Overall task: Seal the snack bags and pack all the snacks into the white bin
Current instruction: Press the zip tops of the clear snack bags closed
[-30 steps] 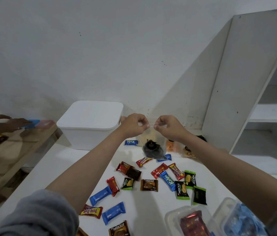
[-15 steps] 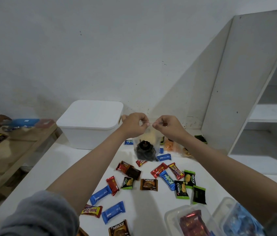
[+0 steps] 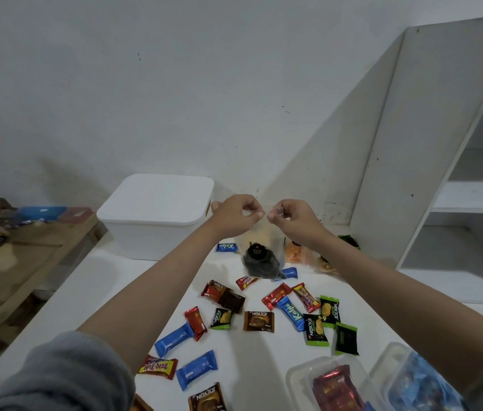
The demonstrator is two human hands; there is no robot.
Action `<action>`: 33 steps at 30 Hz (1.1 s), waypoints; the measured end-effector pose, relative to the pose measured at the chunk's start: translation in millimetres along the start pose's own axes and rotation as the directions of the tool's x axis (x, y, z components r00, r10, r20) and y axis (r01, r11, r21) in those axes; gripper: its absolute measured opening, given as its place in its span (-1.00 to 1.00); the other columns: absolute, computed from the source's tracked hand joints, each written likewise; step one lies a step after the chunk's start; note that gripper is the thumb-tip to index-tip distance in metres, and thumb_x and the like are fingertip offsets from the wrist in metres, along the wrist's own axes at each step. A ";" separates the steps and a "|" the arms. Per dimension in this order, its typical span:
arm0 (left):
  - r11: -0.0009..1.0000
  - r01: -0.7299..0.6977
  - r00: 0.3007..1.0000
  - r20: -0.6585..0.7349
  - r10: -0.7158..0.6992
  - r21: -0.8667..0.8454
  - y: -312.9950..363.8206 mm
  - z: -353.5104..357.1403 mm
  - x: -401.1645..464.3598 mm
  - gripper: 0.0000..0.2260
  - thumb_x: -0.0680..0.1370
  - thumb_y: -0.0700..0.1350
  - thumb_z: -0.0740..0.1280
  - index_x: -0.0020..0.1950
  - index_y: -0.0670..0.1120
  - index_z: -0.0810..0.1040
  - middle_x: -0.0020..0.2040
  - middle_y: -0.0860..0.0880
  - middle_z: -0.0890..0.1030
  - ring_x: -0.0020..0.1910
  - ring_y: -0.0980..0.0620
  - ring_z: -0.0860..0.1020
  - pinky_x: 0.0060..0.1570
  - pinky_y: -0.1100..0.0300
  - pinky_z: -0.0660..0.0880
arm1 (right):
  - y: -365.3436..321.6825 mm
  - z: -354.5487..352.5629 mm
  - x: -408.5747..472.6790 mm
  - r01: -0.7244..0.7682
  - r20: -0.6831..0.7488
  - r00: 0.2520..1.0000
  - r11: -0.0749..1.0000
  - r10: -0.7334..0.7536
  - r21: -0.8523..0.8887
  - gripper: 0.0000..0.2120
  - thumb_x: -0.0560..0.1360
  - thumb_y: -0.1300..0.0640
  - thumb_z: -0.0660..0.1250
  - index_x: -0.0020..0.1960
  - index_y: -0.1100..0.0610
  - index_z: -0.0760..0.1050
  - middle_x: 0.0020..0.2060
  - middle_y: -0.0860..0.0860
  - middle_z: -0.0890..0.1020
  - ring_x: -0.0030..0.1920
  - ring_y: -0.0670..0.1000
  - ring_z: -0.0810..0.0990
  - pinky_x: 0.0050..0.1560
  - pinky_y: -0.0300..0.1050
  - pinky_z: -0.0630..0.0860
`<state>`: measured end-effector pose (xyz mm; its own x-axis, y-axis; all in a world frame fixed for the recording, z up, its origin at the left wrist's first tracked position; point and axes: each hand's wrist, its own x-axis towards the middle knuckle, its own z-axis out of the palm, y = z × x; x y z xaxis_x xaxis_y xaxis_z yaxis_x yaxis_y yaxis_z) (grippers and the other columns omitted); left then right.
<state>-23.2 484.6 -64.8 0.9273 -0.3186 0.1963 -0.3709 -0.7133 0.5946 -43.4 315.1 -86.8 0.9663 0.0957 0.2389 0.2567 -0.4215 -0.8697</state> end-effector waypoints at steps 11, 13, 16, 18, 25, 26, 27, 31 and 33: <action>1.000 0.005 1.000 -0.025 -0.005 0.005 -0.3 2.7 -2.4 -0.94 0.57 -0.01 0.28 -0.08 0.06 0.51 -0.02 0.14 0.58 0.11 0.09 0.50 0.07 0.08 0.11 | -2.9 -1.3 -4.6 -0.032 -0.057 0.997 0.982 0.043 0.187 -0.84 0.44 0.21 0.45 -0.28 0.10 0.52 -0.38 -0.04 0.56 -0.44 -0.27 0.51 -0.32 -0.42 0.44; 1.000 0.004 1.000 -0.025 -0.004 0.009 0.3 3.7 -2.2 -0.94 0.57 -0.01 0.28 -0.07 0.05 0.51 0.00 0.12 0.59 0.11 0.08 0.50 0.08 0.07 0.12 | -2.9 -3.3 -4.5 -0.033 -0.045 0.998 0.982 0.042 0.185 -0.83 0.43 0.21 0.45 -0.29 0.10 0.52 -0.39 -0.04 0.56 -0.44 -0.27 0.50 -0.32 -0.42 0.45; 1.000 -0.011 0.999 -0.033 0.011 0.008 1.1 4.3 -2.7 -0.93 0.56 0.00 0.29 -0.09 0.05 0.52 0.01 0.12 0.61 0.11 0.09 0.51 0.08 0.05 0.13 | -2.5 -5.6 -4.2 -0.037 -0.046 0.998 0.983 0.046 0.179 -0.84 0.41 0.21 0.47 -0.30 0.10 0.53 -0.38 -0.03 0.57 -0.42 -0.22 0.51 -0.29 -0.37 0.46; 1.000 -0.019 0.998 -0.057 0.018 -0.021 -0.6 3.9 -3.2 -0.91 0.54 0.04 0.32 -0.11 0.06 0.55 -0.03 0.16 0.62 0.09 0.14 0.52 0.11 0.02 0.15 | -0.8 -7.4 -3.6 -0.049 -0.053 0.997 0.980 0.061 0.193 -0.84 0.39 0.21 0.49 -0.31 0.11 0.54 -0.37 -0.02 0.59 -0.39 -0.18 0.53 -0.25 -0.31 0.48; 0.905 0.102 0.993 -0.016 -0.119 -0.413 -22.0 0.9 -7.6 -0.74 0.46 -0.06 0.45 0.10 -0.11 0.58 0.02 -0.01 0.60 0.04 0.04 0.56 0.12 0.12 0.49 | 9.4 -18.0 -7.2 -0.119 -0.040 0.990 0.949 0.137 0.292 -0.87 0.36 0.21 0.50 -0.28 0.21 0.57 -0.32 0.06 0.66 -0.23 -0.02 0.63 0.05 -0.04 0.56; 0.880 0.132 0.989 0.008 -0.145 -0.457 -25.3 0.4 -9.6 -0.77 0.47 -0.10 0.44 0.08 -0.14 0.57 0.00 -0.05 0.60 0.01 0.03 0.57 0.06 0.15 0.51 | 10.9 -18.9 -8.4 -0.135 -0.045 0.987 0.941 0.156 0.309 -0.88 0.36 0.20 0.49 -0.29 0.18 0.58 -0.32 0.04 0.67 -0.23 -0.02 0.64 0.06 -0.02 0.56; 0.850 0.157 0.986 0.027 -0.166 -0.502 -28.8 0.9 -11.0 -0.82 0.47 -0.15 0.44 0.03 -0.16 0.58 -0.04 -0.07 0.62 -0.06 0.07 0.59 -0.02 0.21 0.51 | 12.5 -19.8 -9.3 -0.150 -0.047 0.984 0.934 0.174 0.324 -0.88 0.37 0.19 0.49 -0.29 0.16 0.57 -0.32 0.03 0.68 -0.23 -0.03 0.64 0.05 0.00 0.56; 0.772 0.200 0.975 0.044 -0.218 -0.604 -29.4 5.6 -16.4 -0.89 0.49 -0.25 0.39 -0.19 -0.10 0.52 -0.19 -0.03 0.61 -0.35 0.32 0.58 -0.31 0.45 0.44 | 15.2 -23.3 -11.5 -0.229 0.014 0.971 0.919 0.237 0.320 -0.86 0.40 0.16 0.46 -0.27 0.13 0.52 -0.28 0.02 0.69 -0.16 0.02 0.67 0.01 0.01 0.55; 0.715 0.218 0.968 0.055 -0.244 -0.664 -29.2 8.4 -17.1 -0.92 0.52 -0.18 0.37 -0.17 -0.08 0.52 -0.17 -0.02 0.61 -0.29 0.27 0.60 -0.17 0.31 0.47 | 14.7 -26.1 -12.1 -0.250 0.062 0.968 0.926 0.242 0.284 -0.86 0.42 0.18 0.45 -0.25 0.13 0.51 -0.27 0.06 0.68 -0.12 0.08 0.65 0.04 0.02 0.54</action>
<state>-28.7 505.7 -92.1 0.9856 -0.1692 0.0021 -0.0304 -0.1648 0.9859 -51.7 284.2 -91.2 0.9989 0.0469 -0.0063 0.0012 -0.1585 -0.9874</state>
